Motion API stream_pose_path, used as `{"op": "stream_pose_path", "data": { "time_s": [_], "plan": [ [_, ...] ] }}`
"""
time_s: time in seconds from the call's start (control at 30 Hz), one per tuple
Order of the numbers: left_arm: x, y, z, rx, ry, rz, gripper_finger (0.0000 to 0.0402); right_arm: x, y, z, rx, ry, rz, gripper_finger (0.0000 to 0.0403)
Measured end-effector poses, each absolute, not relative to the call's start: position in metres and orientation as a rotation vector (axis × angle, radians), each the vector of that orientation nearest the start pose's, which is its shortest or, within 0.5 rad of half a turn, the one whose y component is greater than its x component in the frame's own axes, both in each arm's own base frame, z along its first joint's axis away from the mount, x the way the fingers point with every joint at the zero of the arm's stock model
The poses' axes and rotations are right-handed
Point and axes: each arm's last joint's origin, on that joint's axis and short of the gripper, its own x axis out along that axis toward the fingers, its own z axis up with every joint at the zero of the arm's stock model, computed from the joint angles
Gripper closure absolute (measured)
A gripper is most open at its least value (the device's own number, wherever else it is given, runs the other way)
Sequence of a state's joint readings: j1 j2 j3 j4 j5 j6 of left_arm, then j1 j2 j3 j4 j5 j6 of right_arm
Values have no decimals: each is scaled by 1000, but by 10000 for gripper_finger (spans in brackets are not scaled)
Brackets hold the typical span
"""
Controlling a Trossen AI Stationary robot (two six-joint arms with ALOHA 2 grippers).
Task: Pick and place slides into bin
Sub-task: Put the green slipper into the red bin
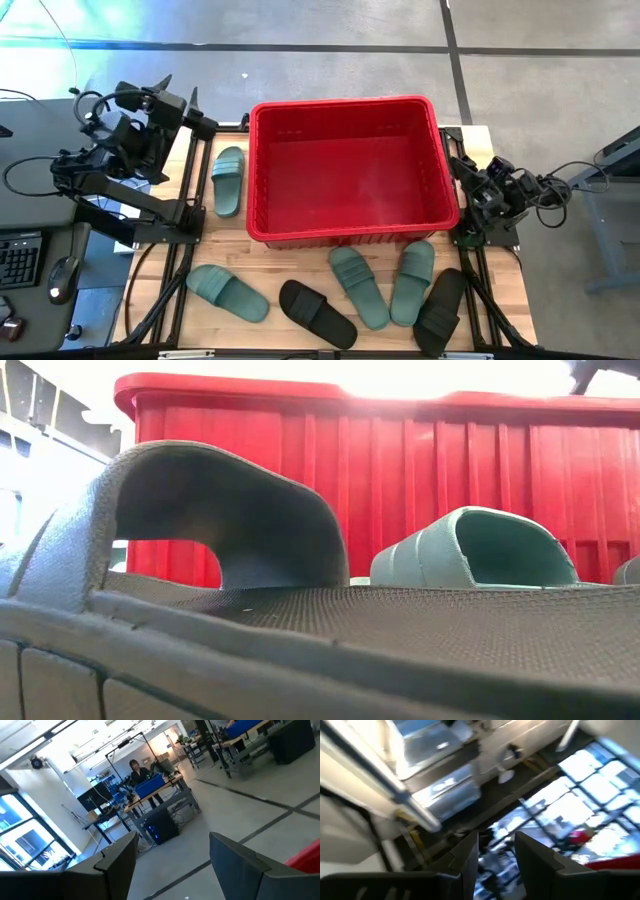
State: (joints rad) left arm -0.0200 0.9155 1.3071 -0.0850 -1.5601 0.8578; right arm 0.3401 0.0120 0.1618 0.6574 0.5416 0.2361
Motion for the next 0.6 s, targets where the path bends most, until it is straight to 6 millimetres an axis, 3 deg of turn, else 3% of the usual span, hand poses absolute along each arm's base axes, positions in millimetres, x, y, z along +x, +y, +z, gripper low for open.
{"op": "stream_pose_path", "data": {
  "time_s": [0.2,0.4,0.5,0.6],
  "plan": [
    [137,26,479,513,423,1417,172,55,8,271,587,-764,97,284],
    [142,25,480,596,356,1258,172,56,10,279,582,-801,161,284],
    [144,24,478,686,374,1143,172,53,12,303,530,-822,215,284],
    [147,22,469,718,428,957,172,54,15,341,439,-788,294,284]
  ]
}}
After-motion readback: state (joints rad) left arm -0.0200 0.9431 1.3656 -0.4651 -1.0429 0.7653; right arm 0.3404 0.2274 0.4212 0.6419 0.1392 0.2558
